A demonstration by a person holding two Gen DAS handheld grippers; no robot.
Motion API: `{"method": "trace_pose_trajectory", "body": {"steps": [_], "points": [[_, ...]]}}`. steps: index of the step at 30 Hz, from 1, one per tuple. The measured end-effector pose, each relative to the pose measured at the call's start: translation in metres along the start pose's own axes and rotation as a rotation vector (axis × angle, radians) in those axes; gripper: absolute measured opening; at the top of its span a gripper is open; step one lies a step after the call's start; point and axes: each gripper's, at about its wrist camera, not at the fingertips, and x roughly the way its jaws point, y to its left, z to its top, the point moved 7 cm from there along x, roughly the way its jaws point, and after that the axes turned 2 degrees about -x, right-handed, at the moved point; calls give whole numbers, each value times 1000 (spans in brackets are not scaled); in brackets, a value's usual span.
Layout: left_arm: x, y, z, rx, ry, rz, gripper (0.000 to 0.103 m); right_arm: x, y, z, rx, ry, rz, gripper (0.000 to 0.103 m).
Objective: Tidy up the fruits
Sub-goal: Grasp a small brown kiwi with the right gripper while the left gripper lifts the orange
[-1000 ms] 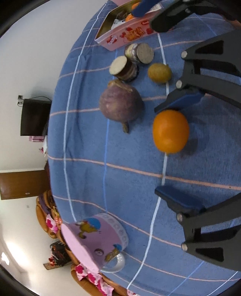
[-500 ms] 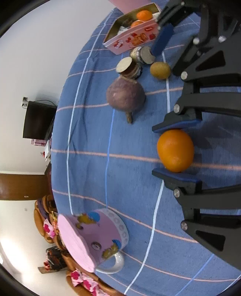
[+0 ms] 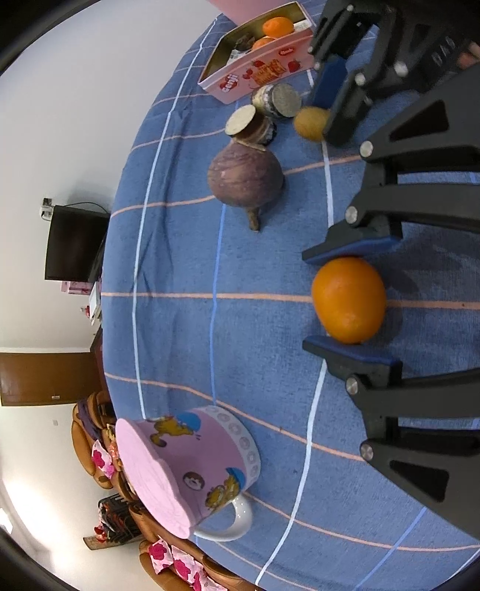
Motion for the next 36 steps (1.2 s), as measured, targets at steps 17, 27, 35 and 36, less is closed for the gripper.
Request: {"method": "trace_pose_trajectory", "body": {"steps": [17, 27, 35, 36], "points": [[-30, 13, 16, -98, -183, 56, 40, -57, -4, 16, -6, -287, -22, 29], [-48, -12, 24, -62, -314, 124, 40, -72, -23, 16, -23, -340, -157, 29], [-52, -34, 16, -34, -328, 150, 40, -89, -40, 9, -33, -364, -190, 30], [-52, -39, 16, -28, -328, 156, 40, -90, -42, 7, -33, -365, -191, 30]]}}
